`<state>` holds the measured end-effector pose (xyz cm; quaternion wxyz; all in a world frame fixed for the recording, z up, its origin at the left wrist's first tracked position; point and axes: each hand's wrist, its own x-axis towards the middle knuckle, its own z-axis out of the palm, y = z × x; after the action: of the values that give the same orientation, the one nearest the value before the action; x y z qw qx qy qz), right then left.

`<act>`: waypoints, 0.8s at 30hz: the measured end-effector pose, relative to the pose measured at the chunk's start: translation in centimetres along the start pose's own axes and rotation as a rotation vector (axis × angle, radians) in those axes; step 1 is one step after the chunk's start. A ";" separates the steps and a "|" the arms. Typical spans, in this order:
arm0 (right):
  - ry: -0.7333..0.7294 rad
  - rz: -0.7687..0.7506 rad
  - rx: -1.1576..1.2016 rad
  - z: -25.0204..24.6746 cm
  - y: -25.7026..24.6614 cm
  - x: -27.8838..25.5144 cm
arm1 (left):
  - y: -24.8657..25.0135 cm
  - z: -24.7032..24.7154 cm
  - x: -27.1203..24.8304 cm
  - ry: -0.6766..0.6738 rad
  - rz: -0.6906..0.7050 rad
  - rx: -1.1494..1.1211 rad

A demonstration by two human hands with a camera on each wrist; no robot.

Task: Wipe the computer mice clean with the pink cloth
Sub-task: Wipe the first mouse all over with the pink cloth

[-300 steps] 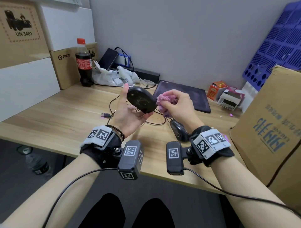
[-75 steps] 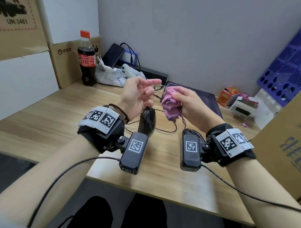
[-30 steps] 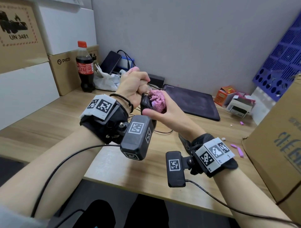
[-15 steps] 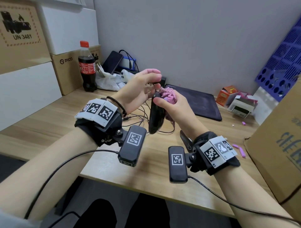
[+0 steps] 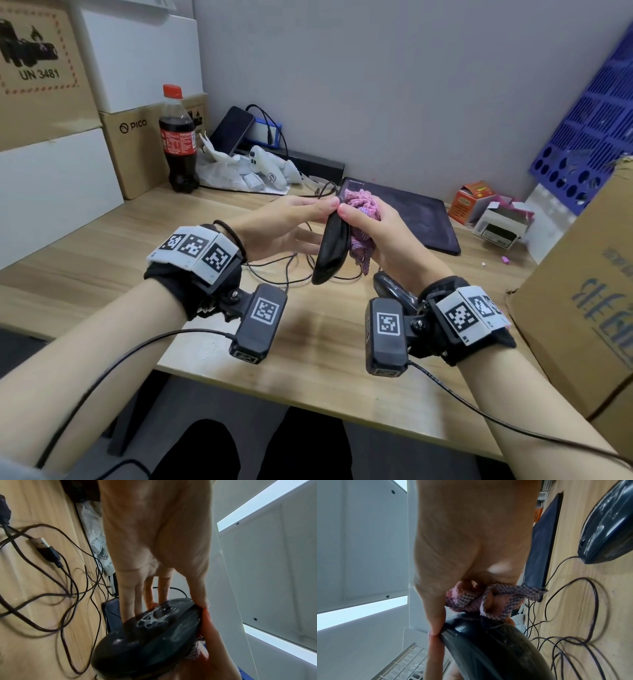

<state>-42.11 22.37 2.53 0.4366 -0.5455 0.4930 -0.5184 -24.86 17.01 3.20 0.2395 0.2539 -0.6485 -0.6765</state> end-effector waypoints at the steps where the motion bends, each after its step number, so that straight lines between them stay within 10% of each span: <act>1: -0.016 0.009 0.001 0.1 0.0 -0.1 | -0.1 0.2 0.0 0.009 -0.008 -0.001; 24: 0.039 0.064 -0.207 0.0 1.4 0.5 | -2.6 0.5 1.0 0.201 -0.116 -0.300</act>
<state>-42.21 21.71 1.24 0.3845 -0.5613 0.5697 -0.4611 -25.99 16.85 0.55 0.2990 0.3187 -0.4972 -0.7496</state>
